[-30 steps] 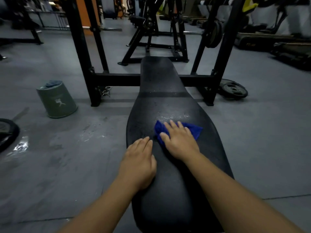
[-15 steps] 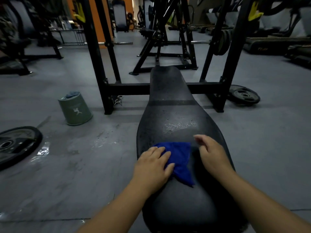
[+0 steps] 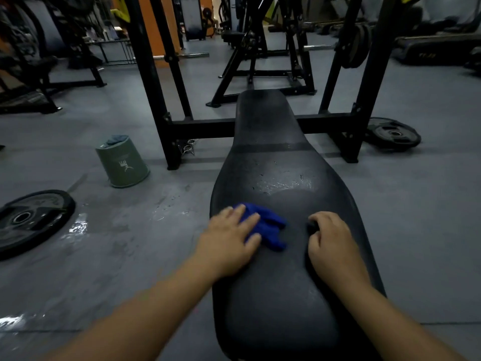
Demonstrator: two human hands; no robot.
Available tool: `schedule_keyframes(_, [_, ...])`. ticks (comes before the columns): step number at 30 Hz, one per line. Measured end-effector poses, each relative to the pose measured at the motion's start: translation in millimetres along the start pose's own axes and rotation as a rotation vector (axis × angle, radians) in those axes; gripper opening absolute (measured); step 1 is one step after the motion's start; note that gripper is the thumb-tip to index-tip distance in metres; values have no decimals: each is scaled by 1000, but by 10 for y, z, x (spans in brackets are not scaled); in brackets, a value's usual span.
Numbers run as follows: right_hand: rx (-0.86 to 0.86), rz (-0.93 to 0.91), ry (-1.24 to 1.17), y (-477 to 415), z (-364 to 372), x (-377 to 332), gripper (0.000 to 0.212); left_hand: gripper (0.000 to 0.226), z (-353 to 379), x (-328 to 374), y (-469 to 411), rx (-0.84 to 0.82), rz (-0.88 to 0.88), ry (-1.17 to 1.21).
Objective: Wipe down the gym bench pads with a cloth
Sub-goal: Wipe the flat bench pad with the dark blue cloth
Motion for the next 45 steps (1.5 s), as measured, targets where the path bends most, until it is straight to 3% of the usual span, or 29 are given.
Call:
schedule_keyframes(2, [12, -2, -56, 4, -2, 15, 29, 63, -37, -213, -429, -33, -149, 22])
schedule_keyframes(4, [104, 17, -154, -17, -108, 76, 31, 61, -140, 73, -678, -25, -154, 29])
schedule_keyframes(7, [244, 65, -293, -29, -298, 164, 29, 63, -160, 914, -359, 48, 150, 34])
schedule_keyframes(10, [248, 99, -332, -9, -300, 175, 23, 68, -179, 971, 16, 82, 338, 106])
schedule_keyframes(12, [207, 24, -276, 3, -272, 72, 19, 69, -291, 777, -1, 91, 369, 307])
schedule_keyframes(15, [8, -101, -27, -77, -88, -155, 39, 70, -436, 389, -108, 175, 180, 703])
schedule_keyframes(17, [-193, -165, 82, -118, 197, -365, 53, 66, -342, 285, -131, 189, 51, 679])
schedule_keyframes(21, [-470, -290, 274, 150, 643, -509, 72, 62, -262, 289, -182, 199, 26, 612])
schedule_keyframes(24, [-452, -222, 270, 142, 354, -107, 62, 51, -223, 292, -198, 208, 37, 566])
schedule_keyframes(28, [-214, 35, 333, -560, 100, 350, 54, 57, -149, 421, -236, 157, 46, 314])
schedule_keyframes(30, [-249, 0, 326, -623, 302, 179, 58, 58, -121, 434, -256, 152, 51, 286])
schedule_keyframes(33, [-426, -265, 268, -34, 367, -129, 65, 58, -152, 410, -232, 151, 69, 332])
schedule_keyframes(35, [-480, -265, 237, 176, 148, 16, 61, 56, -161, 436, -206, 126, 88, 313])
schedule_keyframes(40, [-230, 41, 346, -672, 158, 319, 57, 63, -250, 348, -414, 129, 118, 127])
schedule_keyframes(42, [-284, -90, 349, -742, 437, 72, 61, 71, -260, 162, -608, 131, 85, 57])
schedule_keyframes(45, [-526, -381, 290, -434, 532, -122, 61, 76, -80, 59, -774, 75, 81, 116])
Point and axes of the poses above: each hand's wrist, its own y-axis away from the middle knuckle, its own z-axis out of the palm, x = y × z, the point moved 10 cm from there along -y, towards the middle knuckle, and after that the axes turned 9 degrees about -y, right-handed, at the moved point
